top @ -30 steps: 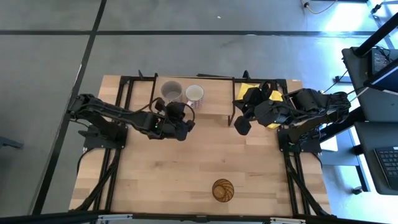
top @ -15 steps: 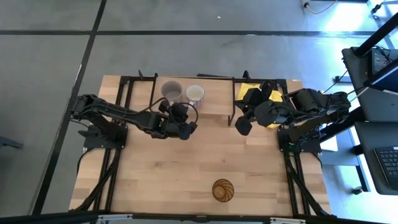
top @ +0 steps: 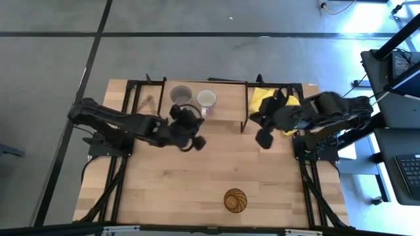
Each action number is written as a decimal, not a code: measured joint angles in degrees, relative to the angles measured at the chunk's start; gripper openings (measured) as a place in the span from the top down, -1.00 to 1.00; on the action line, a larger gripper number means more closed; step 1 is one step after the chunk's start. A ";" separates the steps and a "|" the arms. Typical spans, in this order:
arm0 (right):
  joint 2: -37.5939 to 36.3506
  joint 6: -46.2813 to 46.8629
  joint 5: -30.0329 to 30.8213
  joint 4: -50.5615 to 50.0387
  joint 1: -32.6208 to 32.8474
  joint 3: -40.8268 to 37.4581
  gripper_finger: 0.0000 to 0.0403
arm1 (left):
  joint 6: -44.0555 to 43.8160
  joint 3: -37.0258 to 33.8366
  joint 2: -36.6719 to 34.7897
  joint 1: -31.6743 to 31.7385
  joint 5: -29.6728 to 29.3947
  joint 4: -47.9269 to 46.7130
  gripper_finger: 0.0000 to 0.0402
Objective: Stack small to large cups/mugs on shelf
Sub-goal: Put the brown cup on the shelf
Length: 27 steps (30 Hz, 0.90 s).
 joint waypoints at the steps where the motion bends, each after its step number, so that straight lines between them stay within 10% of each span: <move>1: -0.79 0.41 -3.56 0.23 -0.82 -0.01 0.79 | 2.85 2.00 -0.91 -1.18 2.05 0.02 1.00; 5: -4.38 3.90 -20.36 1.88 -6.71 0.03 0.67 | 9.30 6.87 -4.96 -3.43 17.94 -1.12 1.00; 10: -4.33 10.93 -26.83 -4.78 -8.17 -1.00 0.55 | 7.49 4.44 -9.25 -5.48 31.51 -7.58 1.00; 18: -3.82 26.71 -38.85 11.87 -2.10 -22.06 0.24 | 3.05 -4.57 -13.11 -12.36 38.90 -9.73 1.00; 27: -2.23 43.72 -33.31 26.45 8.55 -33.31 0.13 | 2.09 -12.81 -22.49 -17.21 38.18 -9.69 1.00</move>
